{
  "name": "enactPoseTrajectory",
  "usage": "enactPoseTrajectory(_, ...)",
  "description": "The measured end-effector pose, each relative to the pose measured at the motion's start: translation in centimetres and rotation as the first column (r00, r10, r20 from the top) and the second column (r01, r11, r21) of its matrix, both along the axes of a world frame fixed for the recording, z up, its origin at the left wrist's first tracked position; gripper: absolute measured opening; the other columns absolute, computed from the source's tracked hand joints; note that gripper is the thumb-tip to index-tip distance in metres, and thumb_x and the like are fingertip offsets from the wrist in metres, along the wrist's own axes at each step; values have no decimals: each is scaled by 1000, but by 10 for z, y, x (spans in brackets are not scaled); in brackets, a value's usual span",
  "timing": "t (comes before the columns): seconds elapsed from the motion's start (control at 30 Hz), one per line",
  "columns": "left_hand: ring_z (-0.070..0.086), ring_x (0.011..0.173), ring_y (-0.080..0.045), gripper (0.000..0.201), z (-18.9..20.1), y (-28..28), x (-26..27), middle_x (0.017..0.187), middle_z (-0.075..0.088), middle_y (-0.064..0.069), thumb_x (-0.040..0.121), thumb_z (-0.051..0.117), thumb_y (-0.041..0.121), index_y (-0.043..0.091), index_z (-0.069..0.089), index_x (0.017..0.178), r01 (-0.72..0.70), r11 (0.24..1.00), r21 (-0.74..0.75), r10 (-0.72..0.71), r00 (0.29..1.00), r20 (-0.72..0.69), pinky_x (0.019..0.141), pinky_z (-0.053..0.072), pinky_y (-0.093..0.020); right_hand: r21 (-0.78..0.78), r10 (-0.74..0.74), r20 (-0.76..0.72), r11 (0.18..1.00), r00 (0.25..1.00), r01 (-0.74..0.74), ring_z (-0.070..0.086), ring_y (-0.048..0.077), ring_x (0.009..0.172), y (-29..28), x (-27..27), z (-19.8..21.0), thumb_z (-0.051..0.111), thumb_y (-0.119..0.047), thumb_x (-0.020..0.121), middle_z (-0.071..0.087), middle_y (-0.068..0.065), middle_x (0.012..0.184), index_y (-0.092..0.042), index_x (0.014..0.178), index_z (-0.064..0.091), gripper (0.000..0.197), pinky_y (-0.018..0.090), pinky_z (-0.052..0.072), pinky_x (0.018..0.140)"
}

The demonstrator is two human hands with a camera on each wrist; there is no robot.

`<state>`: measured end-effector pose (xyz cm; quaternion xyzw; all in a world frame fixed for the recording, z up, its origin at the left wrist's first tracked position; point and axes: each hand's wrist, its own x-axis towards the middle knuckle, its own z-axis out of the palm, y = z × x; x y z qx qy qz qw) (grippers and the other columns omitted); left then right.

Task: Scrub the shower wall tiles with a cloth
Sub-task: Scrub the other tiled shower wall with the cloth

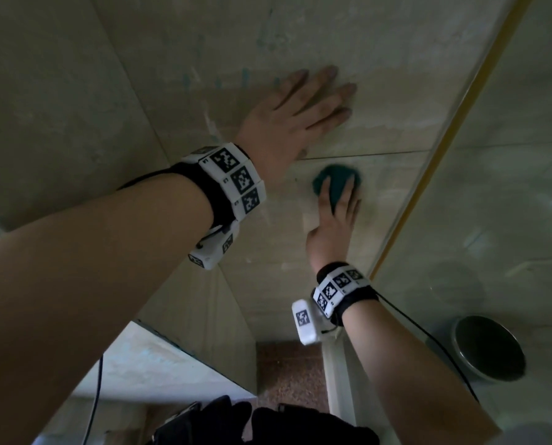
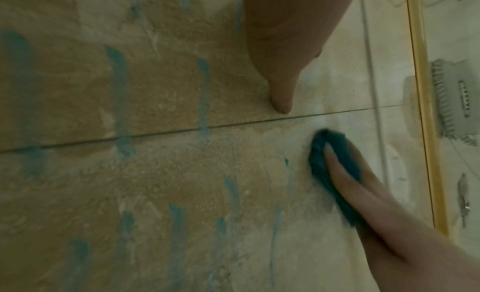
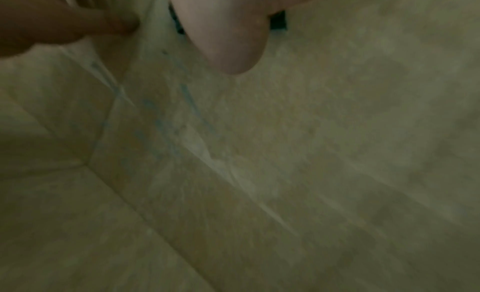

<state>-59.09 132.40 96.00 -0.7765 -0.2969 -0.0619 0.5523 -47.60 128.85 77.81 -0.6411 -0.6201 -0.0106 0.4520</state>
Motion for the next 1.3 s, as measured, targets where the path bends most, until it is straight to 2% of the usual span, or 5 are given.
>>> enactPoseTrajectory(0.23, 35, 137, -37, 60, 44, -8, 3, 150, 39, -14, 90, 59, 20, 14, 38, 146, 229, 971, 68, -234, 852, 468, 114, 22, -47, 258, 42, -168, 966, 985, 3, 3, 41, 145, 20, 19, 115, 34, 23, 61, 1, 23, 157, -15, 151, 20, 99, 53, 35, 107)
enactPoseTrajectory(0.37, 35, 135, -35, 50, 65, -16, -6, 146, 43, -17, 92, 59, 23, 10, 47, 139, 312, 947, 78, -250, 565, 786, 110, 30, -47, 369, 235, -32, 906, 971, -207, 1, 44, 144, 20, 22, 172, 31, 17, 64, 3, 30, 155, -7, 148, 25, 88, 53, 15, 117)
enactPoseTrajectory(0.47, 40, 129, -32, 46, 69, -21, -17, 141, 47, -17, 91, 61, 22, 7, 52, 134, 342, 935, 93, -242, 426, 872, 105, 33, -43, 273, 471, -69, 857, 879, -438, -10, 30, 146, 15, 26, 205, 35, 15, 71, -5, 17, 159, -23, 147, 17, 86, 21, -6, 116)
enactPoseTrajectory(0.93, 31, 138, -32, 49, 77, -16, 11, 149, 39, -18, 97, 43, 21, -4, 43, 139, 436, 898, -54, -261, 629, 732, 114, 29, -41, 350, 573, -355, 814, 738, -463, 55, -15, 98, 2, 27, 270, 49, 11, 91, 56, -1, 119, -9, 127, 49, 41, 7, 43, 90)
enactPoseTrajectory(1.3, 34, 139, -25, 52, 82, -4, 23, 151, 38, -9, 89, 32, 6, 2, 46, 139, 193, 981, 9, -168, 829, 534, 117, 12, -36, 537, -31, -21, 843, 999, 37, 26, 31, 141, 19, 58, 293, 41, -8, 97, 32, 16, 152, -9, 139, 46, 43, 32, 18, 114)
